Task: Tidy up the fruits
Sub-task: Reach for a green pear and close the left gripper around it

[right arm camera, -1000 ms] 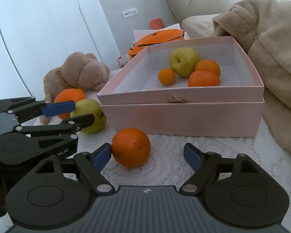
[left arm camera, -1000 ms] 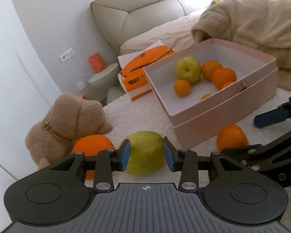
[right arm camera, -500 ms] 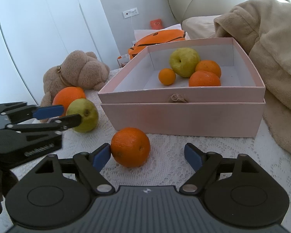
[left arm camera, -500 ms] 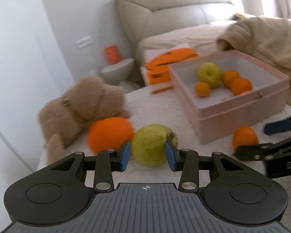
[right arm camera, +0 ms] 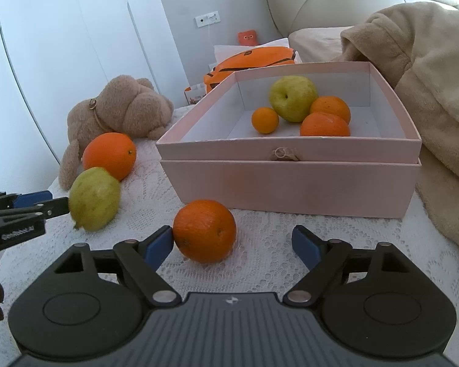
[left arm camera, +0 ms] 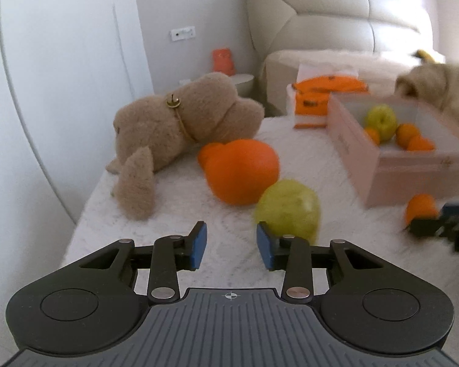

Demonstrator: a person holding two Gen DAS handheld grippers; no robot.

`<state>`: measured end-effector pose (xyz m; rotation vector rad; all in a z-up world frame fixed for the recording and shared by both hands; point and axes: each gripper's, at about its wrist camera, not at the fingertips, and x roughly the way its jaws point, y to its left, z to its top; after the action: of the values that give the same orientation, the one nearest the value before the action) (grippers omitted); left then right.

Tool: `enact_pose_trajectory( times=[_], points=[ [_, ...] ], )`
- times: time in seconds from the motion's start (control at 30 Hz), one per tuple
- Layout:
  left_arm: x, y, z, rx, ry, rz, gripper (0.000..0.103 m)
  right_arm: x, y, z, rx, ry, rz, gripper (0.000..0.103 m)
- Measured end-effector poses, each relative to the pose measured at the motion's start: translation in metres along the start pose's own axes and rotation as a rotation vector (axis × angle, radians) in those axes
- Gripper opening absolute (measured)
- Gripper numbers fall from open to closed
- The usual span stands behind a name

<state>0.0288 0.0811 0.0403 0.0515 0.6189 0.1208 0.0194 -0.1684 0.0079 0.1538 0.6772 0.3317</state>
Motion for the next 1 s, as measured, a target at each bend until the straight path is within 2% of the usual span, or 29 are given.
enact_pose_trajectory(
  times=[0.1,0.17,0.37,0.43,0.67,0.8,0.87,1.0],
  points=[
    [-0.009,-0.001,0.007,-0.082,-0.016,-0.089,0.041,0.0,0.0,0.0,0.0,0.0,0.0,0.085],
    [-0.008,-0.01,0.011,-0.083,-0.02,-0.108,0.041,0.0,0.0,0.0,-0.002,0.0,0.0,0.085],
    [0.007,-0.039,0.015,-0.017,0.005,-0.076,0.041,0.0,0.0,0.0,-0.003,0.0,-0.001,0.086],
    [0.013,-0.044,0.014,0.003,0.02,-0.063,0.045,0.0,0.0,0.0,-0.003,0.0,-0.001,0.086],
    [0.019,-0.061,0.015,0.077,0.003,-0.033,0.048,0.0,0.0,0.0,-0.004,0.0,-0.003,0.086],
    [0.025,-0.063,0.018,0.081,0.004,-0.018,0.051,0.0,0.0,0.0,-0.008,0.001,-0.004,0.086],
    [0.031,-0.061,0.018,0.076,0.017,-0.001,0.058,0.0,0.001,0.0,-0.008,0.001,-0.005,0.086],
    [0.038,-0.046,0.017,0.008,0.038,-0.016,0.062,0.0,0.0,0.0,-0.013,0.001,-0.005,0.086]
  ],
)
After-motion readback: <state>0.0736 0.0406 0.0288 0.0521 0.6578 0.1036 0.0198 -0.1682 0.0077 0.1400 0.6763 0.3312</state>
